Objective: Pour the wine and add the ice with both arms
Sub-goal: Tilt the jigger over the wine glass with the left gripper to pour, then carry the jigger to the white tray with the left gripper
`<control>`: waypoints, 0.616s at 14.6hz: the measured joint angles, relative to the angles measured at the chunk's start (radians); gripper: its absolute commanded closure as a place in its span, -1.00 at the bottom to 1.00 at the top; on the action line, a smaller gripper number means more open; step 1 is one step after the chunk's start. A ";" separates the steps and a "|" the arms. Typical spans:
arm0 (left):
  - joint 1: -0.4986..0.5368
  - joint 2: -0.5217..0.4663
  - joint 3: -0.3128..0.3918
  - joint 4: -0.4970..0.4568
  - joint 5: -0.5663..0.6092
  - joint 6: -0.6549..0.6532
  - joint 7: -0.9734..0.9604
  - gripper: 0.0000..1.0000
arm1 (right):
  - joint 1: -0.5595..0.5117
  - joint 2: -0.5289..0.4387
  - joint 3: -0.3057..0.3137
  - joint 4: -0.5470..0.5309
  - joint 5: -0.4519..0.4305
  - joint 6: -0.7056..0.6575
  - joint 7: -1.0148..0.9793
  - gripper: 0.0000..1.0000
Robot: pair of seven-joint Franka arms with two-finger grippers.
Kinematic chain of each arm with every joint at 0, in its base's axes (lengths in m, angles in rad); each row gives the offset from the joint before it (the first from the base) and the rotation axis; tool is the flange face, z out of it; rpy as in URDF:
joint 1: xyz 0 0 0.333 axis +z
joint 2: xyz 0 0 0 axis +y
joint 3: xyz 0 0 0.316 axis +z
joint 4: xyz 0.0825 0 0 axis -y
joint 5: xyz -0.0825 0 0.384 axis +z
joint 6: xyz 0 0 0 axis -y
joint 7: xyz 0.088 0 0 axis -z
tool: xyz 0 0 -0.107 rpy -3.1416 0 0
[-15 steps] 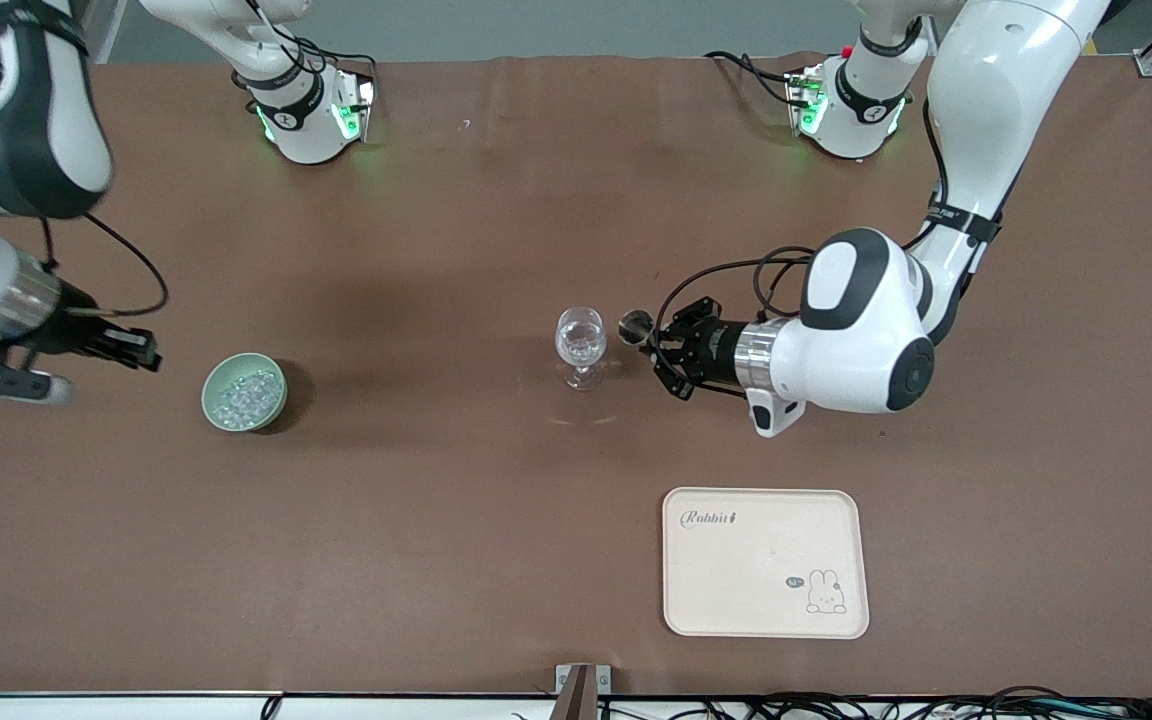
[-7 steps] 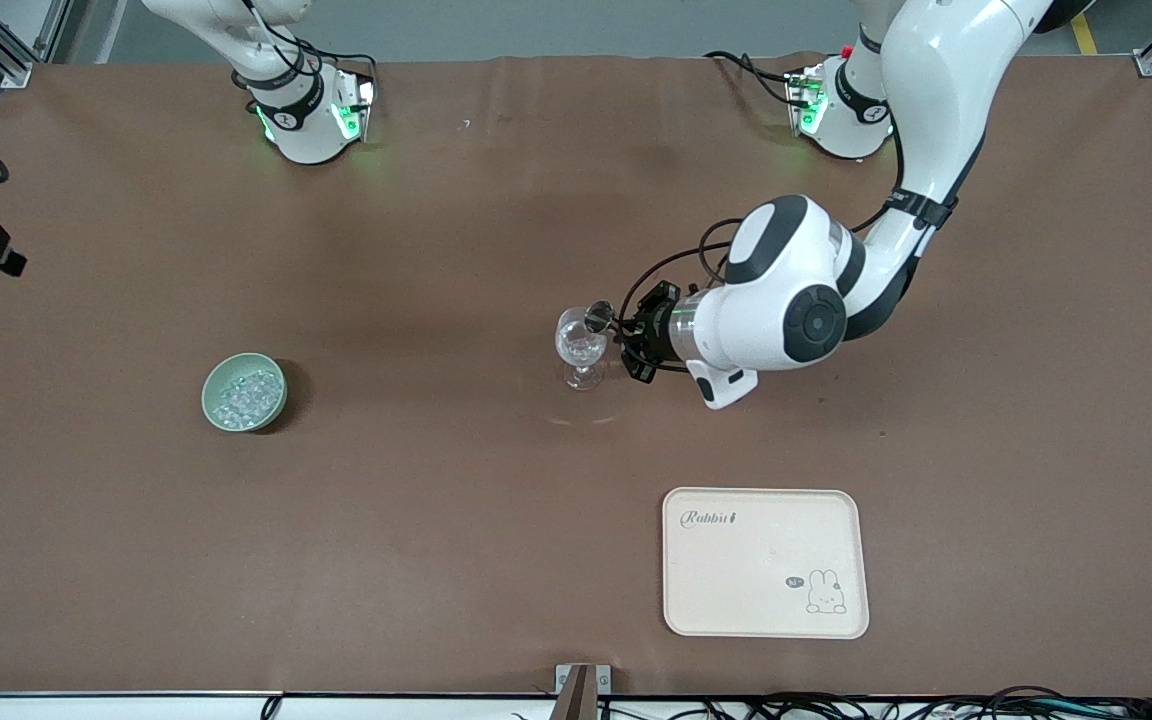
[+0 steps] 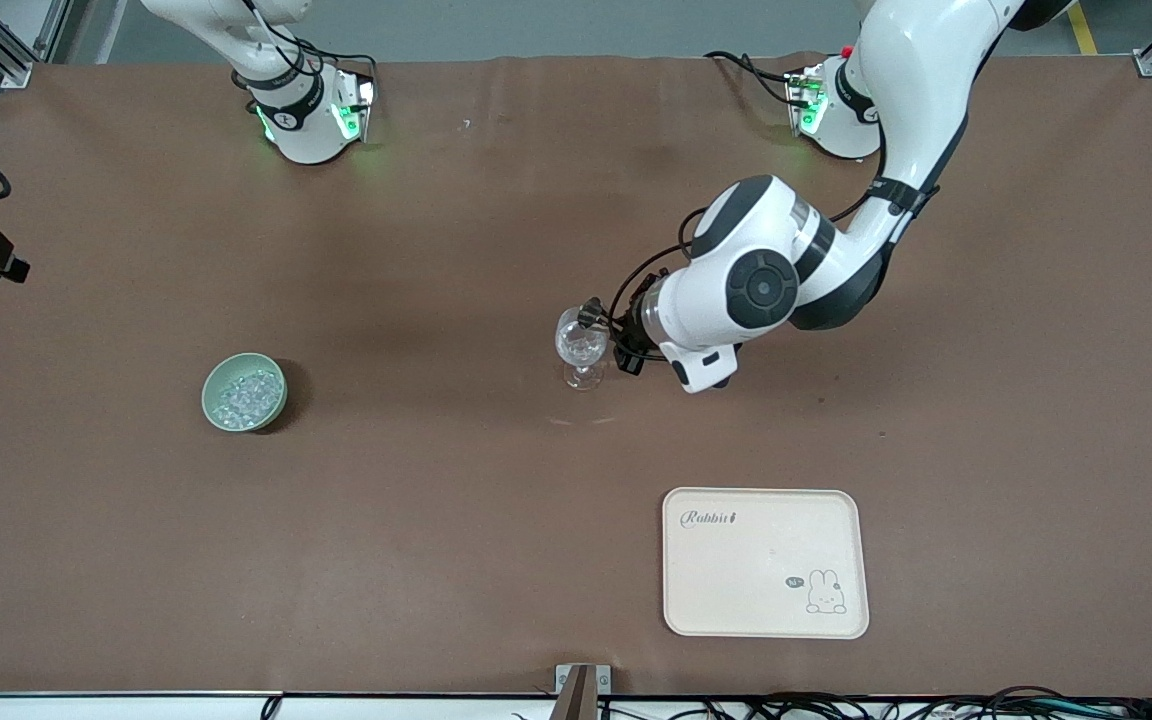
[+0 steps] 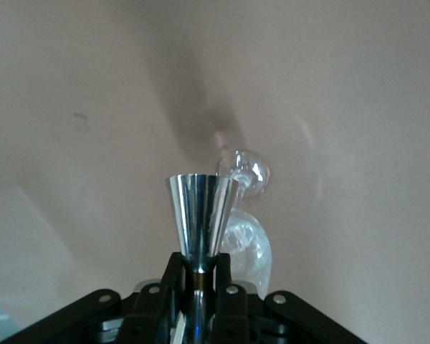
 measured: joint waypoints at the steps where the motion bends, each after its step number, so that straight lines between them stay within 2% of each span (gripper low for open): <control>1: -0.006 0.000 0.000 0.000 0.018 0.000 -0.007 0.99 | -0.001 0.000 0.000 0.000 0.000 -0.001 0.000 0.98; 7: -0.028 0.000 0.003 0.000 0.058 0.000 -0.020 0.99 | -0.005 0.000 0.004 0.000 0.006 -0.011 0.000 0.99; 9: -0.013 0.000 0.007 0.000 0.015 0.000 -0.019 0.99 | -0.009 -0.001 0.006 0.001 0.008 -0.040 -0.005 0.99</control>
